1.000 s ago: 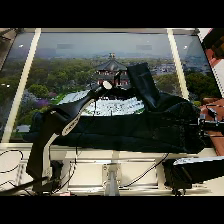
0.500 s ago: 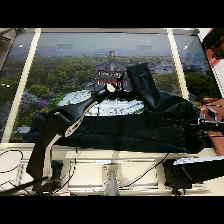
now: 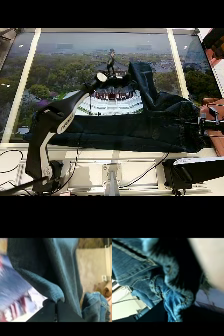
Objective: Fold the clothes and pants, and hang the long-sleeved shirts on hangers.
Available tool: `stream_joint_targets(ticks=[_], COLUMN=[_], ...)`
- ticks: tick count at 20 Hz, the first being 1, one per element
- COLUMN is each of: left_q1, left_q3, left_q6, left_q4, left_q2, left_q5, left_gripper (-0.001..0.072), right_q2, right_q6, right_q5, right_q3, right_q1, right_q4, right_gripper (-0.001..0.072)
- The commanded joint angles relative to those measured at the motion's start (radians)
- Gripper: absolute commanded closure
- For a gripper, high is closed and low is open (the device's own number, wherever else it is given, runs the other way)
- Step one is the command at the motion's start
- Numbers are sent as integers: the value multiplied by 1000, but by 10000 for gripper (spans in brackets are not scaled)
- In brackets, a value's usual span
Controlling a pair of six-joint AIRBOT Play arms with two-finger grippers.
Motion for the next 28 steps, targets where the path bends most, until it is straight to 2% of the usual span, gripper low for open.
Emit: stream_joint_targets(ticks=[1,4,8,11,17,25,28], left_q1=[63,107,183,254,403,563,602], left_q3=[6,6,6,6,6,6,5], left_q6=[50,50,49,49,49,49,50], left_q4=[111,283,628,771,885,891,892], left_q2=[77,149,253,326,417,461,460], left_q5=[-31,-81,-175,-195,-205,-211,-265], left_gripper=[679,678,678,677,677,677,677], right_q2=[46,105,172,198,213,213,213], right_q6=[-30,-33,-32,-32,-28,-24,-25], right_q5=[-33,-77,-99,-94,-66,-48,-45], right_q3=[0,0,0,0,0,0,0], right_q1=[0,0,0,0,0,0,0], right_q4=[42,42,42,42,42,43,45], right_gripper=[657,657,657,657,657,657,657])
